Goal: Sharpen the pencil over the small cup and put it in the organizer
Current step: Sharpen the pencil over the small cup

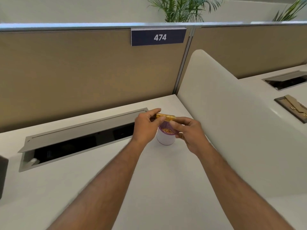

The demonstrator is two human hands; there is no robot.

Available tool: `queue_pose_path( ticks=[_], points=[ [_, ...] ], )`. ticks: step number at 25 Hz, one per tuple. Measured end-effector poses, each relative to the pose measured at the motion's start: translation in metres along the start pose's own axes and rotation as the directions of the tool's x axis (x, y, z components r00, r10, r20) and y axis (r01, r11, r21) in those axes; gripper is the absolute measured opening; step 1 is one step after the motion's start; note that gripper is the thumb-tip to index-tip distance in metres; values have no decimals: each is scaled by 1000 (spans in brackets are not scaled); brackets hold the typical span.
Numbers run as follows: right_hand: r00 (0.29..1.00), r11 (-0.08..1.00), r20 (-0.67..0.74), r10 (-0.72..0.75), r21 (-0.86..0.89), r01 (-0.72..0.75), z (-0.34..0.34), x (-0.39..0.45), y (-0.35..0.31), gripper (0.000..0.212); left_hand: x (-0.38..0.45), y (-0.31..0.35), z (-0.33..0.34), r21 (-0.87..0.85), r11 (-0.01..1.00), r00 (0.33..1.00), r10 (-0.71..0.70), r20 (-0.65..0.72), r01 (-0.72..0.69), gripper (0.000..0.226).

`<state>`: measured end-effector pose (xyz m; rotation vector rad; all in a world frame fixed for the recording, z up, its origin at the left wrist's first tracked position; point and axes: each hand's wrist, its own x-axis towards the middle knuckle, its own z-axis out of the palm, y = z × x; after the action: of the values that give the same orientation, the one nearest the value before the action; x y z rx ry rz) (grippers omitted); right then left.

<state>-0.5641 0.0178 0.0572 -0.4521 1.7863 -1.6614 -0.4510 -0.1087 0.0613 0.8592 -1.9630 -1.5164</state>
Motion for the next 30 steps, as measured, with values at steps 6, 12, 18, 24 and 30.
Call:
queue_pose_path(
  ticks=[6,12,18,24,30],
  points=[
    [967,917,-181,-181,-386,99,-7,6,3,10,5,4,10,146,981,991,130,18,-132,54],
    [860,611,11,-510,-699,371,-9,3,7,35,4,-2,26,238,956,985,159,67,-171,27],
    [748,264,226,-624,-840,475,-6,-16,20,93,6,-5,31,173,982,997,67,49,-74,51],
    [773,292,169,-611,-860,419,0,-22,20,80,8,-2,30,67,994,995,80,61,-84,61],
    [767,309,135,-627,-861,404,4,-24,9,89,7,-5,26,100,991,995,83,55,-88,66]
  ],
)
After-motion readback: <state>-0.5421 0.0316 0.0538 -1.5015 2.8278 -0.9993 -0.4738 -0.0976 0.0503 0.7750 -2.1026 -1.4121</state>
